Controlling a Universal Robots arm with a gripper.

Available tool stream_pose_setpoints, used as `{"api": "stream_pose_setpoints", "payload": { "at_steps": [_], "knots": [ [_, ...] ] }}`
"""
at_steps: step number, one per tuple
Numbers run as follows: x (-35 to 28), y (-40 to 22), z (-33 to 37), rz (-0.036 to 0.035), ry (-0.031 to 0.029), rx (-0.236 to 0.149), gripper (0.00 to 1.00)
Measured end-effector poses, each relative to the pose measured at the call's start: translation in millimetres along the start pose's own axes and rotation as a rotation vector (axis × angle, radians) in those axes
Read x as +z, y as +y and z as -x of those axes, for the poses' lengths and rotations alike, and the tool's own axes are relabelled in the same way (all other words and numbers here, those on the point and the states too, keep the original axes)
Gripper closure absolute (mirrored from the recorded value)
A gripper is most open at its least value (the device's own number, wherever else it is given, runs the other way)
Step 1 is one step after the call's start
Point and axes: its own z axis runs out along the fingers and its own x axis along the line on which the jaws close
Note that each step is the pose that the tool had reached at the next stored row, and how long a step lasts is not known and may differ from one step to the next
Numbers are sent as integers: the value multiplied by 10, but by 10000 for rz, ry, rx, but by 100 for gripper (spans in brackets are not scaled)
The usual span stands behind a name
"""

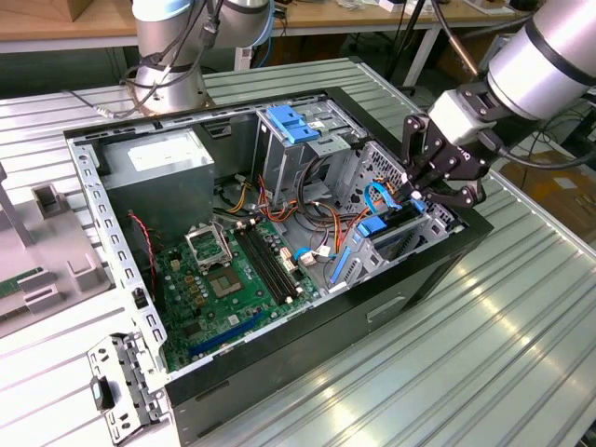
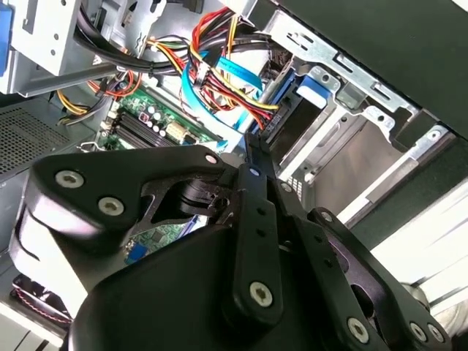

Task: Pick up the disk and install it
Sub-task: 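Insert the second disk wire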

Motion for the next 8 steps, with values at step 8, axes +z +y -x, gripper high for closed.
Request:
{"api": "stream_pose_setpoints", "payload": {
  "at_steps": [8],
  "knots": [
    [112, -38, -27, 128, -1, 31, 89]
  ]
}}
